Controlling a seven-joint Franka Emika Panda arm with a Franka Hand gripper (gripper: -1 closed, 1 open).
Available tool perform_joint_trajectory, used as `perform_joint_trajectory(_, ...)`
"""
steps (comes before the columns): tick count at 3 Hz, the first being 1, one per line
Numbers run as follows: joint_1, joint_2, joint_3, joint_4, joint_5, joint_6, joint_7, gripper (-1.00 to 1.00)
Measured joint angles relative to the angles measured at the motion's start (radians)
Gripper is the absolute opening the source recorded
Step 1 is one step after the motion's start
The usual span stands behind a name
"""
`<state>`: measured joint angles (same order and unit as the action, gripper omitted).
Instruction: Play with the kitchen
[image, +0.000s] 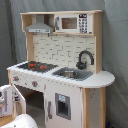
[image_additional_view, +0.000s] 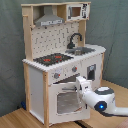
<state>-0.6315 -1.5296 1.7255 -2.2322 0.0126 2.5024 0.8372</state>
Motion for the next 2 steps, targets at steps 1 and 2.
perform_joint_trajectory(1, -0.006, 0.007, 0.002, 0.044, -0.023, -0.082, 0.032, -1.0)
perform_joint_trajectory(2, -0.014, 0.007, 0.004, 0.089, -0.028, -0.168, 0.056, -1.0)
